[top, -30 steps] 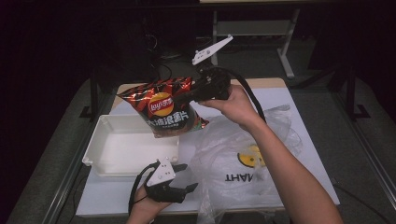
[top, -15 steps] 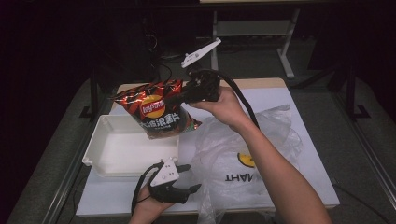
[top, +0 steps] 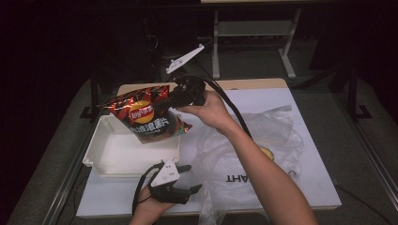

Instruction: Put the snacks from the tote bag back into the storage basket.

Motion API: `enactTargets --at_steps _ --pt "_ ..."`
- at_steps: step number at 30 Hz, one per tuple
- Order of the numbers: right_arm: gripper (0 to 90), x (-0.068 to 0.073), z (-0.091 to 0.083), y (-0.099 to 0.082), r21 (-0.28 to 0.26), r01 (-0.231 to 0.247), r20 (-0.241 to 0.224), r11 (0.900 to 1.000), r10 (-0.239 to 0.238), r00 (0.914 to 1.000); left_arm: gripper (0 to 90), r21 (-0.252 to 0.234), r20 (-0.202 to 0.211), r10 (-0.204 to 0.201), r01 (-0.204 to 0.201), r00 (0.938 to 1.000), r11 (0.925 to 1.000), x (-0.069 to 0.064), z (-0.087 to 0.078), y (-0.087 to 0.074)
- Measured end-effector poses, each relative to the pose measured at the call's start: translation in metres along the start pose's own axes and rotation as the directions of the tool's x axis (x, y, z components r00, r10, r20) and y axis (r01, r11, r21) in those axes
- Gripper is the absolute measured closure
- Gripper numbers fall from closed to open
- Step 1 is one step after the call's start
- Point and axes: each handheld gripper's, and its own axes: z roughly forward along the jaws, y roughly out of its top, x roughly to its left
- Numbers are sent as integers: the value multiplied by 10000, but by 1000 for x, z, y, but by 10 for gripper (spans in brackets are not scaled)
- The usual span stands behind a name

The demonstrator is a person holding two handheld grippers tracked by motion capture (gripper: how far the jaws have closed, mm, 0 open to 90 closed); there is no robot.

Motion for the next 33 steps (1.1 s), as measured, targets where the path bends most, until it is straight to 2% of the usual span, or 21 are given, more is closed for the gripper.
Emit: enactTargets --at_steps 4,8,15,18,19,26,33 --pt "824 -3 12 1 85 69 -22 9999 -68 10000 307 -19 -2 20 -20 10000 10000 1 0 0" --pt "825 -5 24 1 127 -124 -63 9998 125 9999 307 -26 40 5 -5 10000 10000 1 0 0" --pt "826 -8 49 1 325 -217 -220 9992 224 9995 307 -65 65 -14 14 10000 10000 2 -1 0" --pt "825 -10 59 0 368 -151 -196 9992 158 9997 306 -133 109 -138 139 9998 9998 1 1 -1" --pt "825 -10 62 -1 381 -260 -233 9989 269 9994 307 -123 127 -146 148 9998 9998 1 1 -2" --pt "827 -14 78 -8 373 -583 -325 9976 595 9977 306 -13 189 -6 6 9998 10000 -1 0 -2" --pt "827 -17 89 -16 473 -804 -210 9956 815 9965 305 -51 211 70 -69 9998 10000 -2 1 -2"
